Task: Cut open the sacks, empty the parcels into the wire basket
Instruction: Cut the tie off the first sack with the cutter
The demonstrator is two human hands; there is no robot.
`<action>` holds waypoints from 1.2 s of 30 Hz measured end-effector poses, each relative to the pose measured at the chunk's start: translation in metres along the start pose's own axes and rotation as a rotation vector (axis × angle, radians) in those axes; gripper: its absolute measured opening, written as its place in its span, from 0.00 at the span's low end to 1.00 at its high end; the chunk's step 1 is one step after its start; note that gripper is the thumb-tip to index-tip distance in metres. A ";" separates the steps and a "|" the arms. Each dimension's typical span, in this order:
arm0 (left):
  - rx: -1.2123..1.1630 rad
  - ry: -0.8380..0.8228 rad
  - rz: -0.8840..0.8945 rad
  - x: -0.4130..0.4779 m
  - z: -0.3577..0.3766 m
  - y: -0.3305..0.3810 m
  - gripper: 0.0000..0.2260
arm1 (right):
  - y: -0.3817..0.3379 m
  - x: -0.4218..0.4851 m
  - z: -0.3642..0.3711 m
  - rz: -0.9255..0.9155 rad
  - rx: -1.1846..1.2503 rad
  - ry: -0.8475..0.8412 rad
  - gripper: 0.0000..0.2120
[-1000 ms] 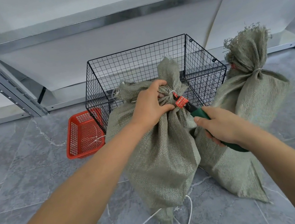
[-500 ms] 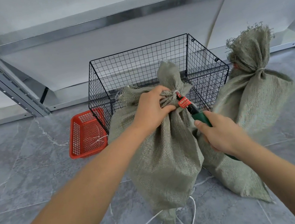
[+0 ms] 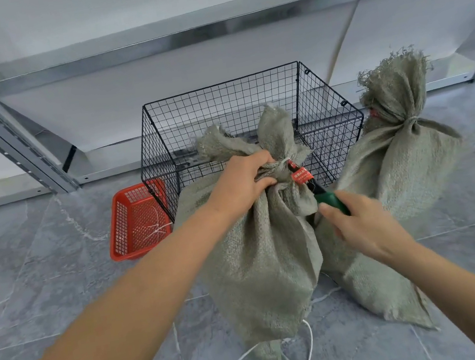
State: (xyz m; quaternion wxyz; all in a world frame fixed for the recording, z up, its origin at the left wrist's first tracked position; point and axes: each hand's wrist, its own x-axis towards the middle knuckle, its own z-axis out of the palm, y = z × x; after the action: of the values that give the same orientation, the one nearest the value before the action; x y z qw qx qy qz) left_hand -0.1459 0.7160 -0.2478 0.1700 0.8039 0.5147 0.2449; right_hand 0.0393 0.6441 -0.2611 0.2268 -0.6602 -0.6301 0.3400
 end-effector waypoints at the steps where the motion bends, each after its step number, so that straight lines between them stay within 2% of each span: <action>1: 0.002 -0.010 0.011 0.000 0.000 -0.002 0.11 | 0.000 -0.001 -0.004 -0.012 -0.085 0.016 0.15; 3: -0.027 0.002 0.026 0.001 -0.001 0.000 0.10 | -0.003 0.000 -0.008 -0.030 -0.082 0.013 0.15; 6: -0.067 0.042 0.047 0.003 0.000 0.005 0.09 | -0.012 0.001 -0.006 0.048 0.219 -0.059 0.13; 12: 0.006 0.053 0.081 0.002 0.004 0.004 0.07 | -0.020 -0.001 -0.009 0.212 0.521 -0.199 0.10; 18: -0.044 0.120 0.034 0.001 0.011 0.004 0.06 | -0.018 0.000 -0.002 0.260 0.676 -0.238 0.10; 23: -0.180 0.125 -0.047 0.005 0.015 0.004 0.08 | -0.014 0.007 0.009 0.133 0.527 -0.074 0.12; 25: -0.155 0.109 -0.043 0.007 0.012 0.005 0.08 | -0.013 0.010 0.008 0.057 0.363 0.010 0.13; 27: -0.116 0.099 -0.039 0.007 0.010 0.005 0.08 | -0.011 0.013 0.002 0.006 0.081 0.072 0.15; 29: -0.075 0.100 -0.034 0.006 0.009 0.006 0.08 | -0.016 0.014 -0.001 0.019 0.011 0.061 0.16; 33: 0.018 0.080 -0.012 0.005 0.011 0.007 0.09 | -0.025 0.011 -0.003 0.255 0.593 -0.190 0.11; 36: 0.016 0.128 0.004 0.003 0.010 0.010 0.07 | -0.024 0.012 -0.006 0.281 0.695 -0.265 0.11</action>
State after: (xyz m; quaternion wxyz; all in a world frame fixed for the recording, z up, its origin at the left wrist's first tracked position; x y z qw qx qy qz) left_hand -0.1318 0.7148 -0.2507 0.1296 0.7888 0.5250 0.2922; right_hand 0.0269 0.6587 -0.2416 0.3047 -0.5742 -0.4049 0.6430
